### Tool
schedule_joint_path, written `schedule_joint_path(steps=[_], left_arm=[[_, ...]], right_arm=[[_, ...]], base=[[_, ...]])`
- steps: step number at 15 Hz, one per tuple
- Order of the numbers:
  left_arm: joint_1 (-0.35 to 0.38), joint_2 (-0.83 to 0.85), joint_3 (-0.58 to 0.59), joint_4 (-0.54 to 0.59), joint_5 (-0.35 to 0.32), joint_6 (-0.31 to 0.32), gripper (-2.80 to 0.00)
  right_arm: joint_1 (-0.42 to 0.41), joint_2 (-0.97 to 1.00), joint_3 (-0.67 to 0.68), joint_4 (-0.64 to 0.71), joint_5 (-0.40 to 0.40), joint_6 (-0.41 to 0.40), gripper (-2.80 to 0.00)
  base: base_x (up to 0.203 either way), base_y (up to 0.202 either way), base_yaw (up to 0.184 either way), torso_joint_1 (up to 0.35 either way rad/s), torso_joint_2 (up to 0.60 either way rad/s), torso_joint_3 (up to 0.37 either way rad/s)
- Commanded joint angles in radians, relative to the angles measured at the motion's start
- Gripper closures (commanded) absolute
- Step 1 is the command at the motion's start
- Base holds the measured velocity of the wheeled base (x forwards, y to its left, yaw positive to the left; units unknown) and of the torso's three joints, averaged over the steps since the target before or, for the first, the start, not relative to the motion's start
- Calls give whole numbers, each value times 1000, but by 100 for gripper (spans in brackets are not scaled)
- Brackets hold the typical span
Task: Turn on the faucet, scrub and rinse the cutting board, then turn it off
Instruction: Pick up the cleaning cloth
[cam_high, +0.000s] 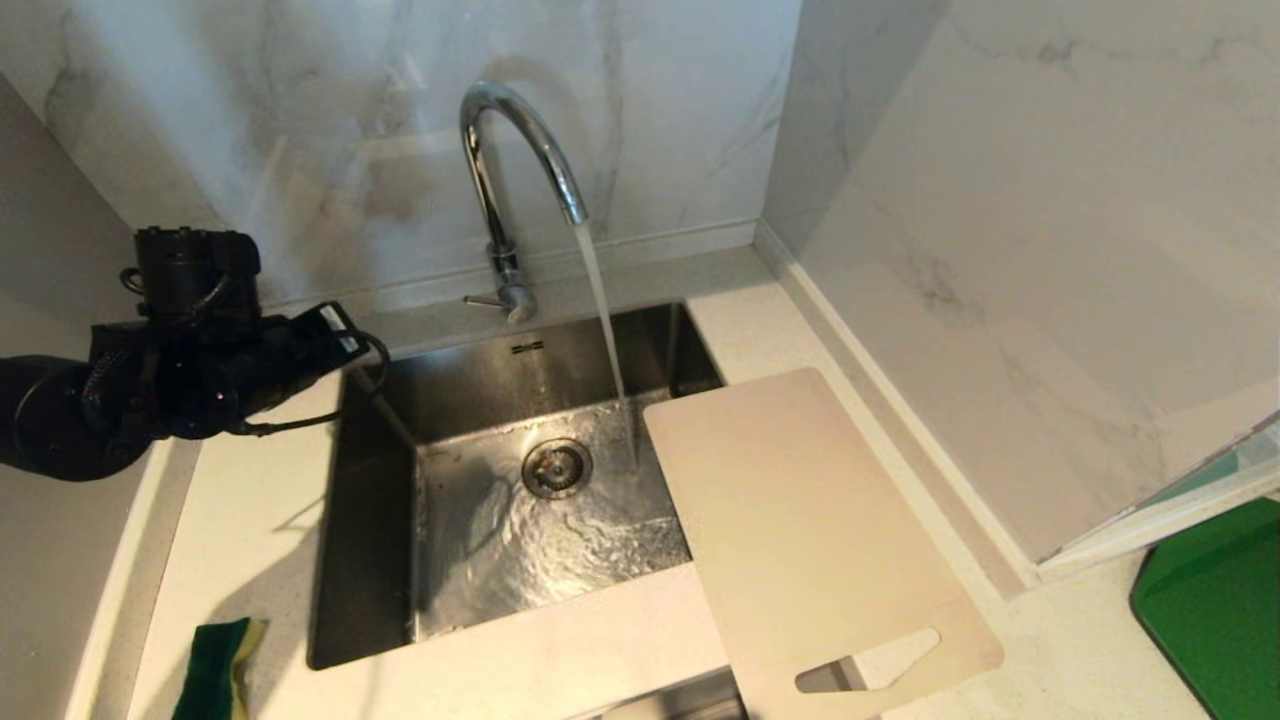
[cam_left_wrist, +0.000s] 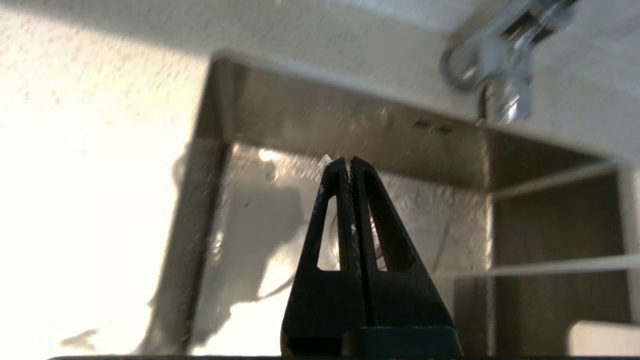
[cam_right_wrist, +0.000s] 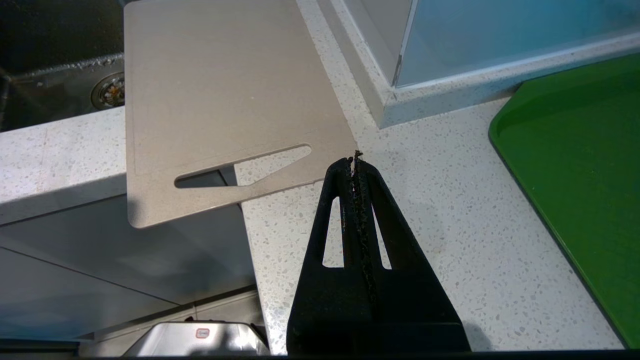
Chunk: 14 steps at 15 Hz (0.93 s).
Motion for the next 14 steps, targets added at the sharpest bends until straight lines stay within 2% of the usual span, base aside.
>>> schedule_joint_path(steps=[1,3,6,8,11,14], left_arm=[[28,-19,43,-3,-20,18,0],[56,-36,92,-3,-68,65,0],[140,-40,134,-11,-129,123,0],[215,-39,175,-68,-193,163,0],[335,-32,265,-233,-267,304,0],[410,-56,339,-313,-321,378,0]], right_arm=[[0,2,0,-1,0,1,0],[0,2,0,-1,0,0,0],[0,2,0,-1,0,1,0],[0,2,0,-1,0,0,0],[0,2,0,-1,0,1,0],[0,2,0,-1,0,0,0]], base=[[0,0,0,0,0,0],[0,0,0,0,0,0],[0,0,0,0,0,0],[0,0,0,0,0,0],[0,0,0,0,0,0],[0,0,0,0,0,0]])
